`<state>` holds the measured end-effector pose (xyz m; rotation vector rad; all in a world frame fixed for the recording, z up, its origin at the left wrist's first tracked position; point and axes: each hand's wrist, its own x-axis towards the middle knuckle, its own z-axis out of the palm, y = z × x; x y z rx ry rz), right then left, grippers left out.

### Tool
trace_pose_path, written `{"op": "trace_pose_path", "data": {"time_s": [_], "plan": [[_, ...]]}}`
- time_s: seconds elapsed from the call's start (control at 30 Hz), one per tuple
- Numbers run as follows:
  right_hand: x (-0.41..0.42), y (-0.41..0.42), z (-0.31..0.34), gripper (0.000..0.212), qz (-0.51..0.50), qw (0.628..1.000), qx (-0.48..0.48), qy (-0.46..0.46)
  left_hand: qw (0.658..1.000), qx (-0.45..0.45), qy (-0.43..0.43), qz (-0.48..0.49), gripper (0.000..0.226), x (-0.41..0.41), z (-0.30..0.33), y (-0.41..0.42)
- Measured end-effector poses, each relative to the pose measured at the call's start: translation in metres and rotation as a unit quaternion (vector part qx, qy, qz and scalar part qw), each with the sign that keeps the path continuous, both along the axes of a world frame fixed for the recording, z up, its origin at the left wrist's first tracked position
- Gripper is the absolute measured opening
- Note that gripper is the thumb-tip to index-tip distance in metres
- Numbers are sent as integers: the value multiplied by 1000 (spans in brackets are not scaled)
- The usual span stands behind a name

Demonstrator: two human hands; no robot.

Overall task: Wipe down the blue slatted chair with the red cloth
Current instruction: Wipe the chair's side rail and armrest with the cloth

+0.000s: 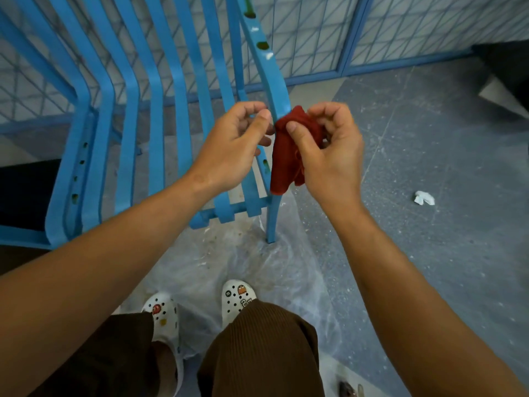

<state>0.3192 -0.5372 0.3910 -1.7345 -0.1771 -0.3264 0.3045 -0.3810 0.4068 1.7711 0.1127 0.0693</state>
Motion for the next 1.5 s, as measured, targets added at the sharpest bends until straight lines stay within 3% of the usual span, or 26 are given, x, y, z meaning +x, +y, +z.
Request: {"op": "trace_pose_path", "data": {"time_s": [0.3, 0.5, 0.67, 0.87, 1.1, 1.33, 1.5], "plan": [[47, 21, 18, 14, -91, 976, -131, -146, 995, -102, 21, 8, 21, 31, 21, 7], [42, 20, 11, 34, -16, 954, -237, -183, 990, -131, 46, -2, 42, 41, 28, 11], [28, 19, -6, 39, -13, 945, -241, -220, 986, -155, 60, -23, 46, 51, 22, 20], [38, 25, 13, 33, -15, 956, -247, -156, 979, -190, 62, -28, 26, 66, 17, 24], [58, 34, 41, 28, 8, 953, -288, -90, 964, -251, 86, 18, 21, 90, 17, 34], [79, 45, 60, 27, 14, 945, -325, -40, 968, -234, 83, 19, 19, 102, 22, 42], [69, 44, 55, 31, 9, 944, -328, -46, 984, -164, 61, 16, 19, 109, 20, 50]]}}
